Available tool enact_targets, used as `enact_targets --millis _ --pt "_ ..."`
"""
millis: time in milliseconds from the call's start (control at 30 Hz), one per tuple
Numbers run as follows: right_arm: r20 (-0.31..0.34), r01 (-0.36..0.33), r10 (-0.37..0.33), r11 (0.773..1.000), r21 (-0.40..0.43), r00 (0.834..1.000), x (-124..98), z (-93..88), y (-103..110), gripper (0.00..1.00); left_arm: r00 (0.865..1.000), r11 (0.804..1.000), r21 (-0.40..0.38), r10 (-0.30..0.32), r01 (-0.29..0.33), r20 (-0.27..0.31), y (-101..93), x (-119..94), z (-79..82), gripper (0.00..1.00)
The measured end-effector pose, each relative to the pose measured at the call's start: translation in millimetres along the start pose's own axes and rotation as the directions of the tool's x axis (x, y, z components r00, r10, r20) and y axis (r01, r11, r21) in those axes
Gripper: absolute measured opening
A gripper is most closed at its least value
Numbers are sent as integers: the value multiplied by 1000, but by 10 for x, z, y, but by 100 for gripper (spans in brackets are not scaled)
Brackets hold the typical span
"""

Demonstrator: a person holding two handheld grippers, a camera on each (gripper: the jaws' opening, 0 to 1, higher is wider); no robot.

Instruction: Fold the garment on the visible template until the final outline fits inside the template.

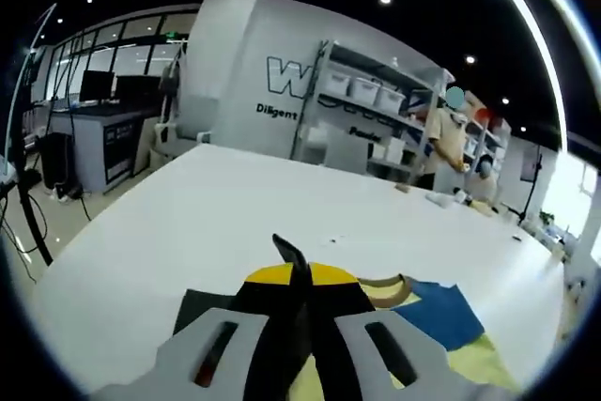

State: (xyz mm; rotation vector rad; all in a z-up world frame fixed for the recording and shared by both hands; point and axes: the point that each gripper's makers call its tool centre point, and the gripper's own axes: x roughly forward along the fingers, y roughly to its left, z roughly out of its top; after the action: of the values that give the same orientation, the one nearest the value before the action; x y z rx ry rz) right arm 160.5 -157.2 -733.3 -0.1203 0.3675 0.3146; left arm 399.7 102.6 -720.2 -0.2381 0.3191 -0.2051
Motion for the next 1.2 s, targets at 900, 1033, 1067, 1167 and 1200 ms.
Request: enact_targets --millis 900,1033,1067,1167,1200 --pt "2 -13 13 1000 29 1000 -7 -8 6 22 973 972 50 -228 229 -25 -1437 400 -98 0" --pt "-2 -9 10 999 32 1000 -7 -15 -3 22 961 958 76 -273 276 -41 -1709 434 -165 0" --pt "-1 -9 9 999 33 1000 -5 -14 -6 22 956 953 78 -290 292 -46 -1806 457 -197 0" --pt "-4 -7 7 999 34 1000 -5 -21 -9 22 948 944 91 -314 318 -57 -1965 489 -261 0" --pt "-5 -7 7 999 35 1000 -7 -22 -10 22 944 940 96 -323 328 -62 -2015 496 -290 0"
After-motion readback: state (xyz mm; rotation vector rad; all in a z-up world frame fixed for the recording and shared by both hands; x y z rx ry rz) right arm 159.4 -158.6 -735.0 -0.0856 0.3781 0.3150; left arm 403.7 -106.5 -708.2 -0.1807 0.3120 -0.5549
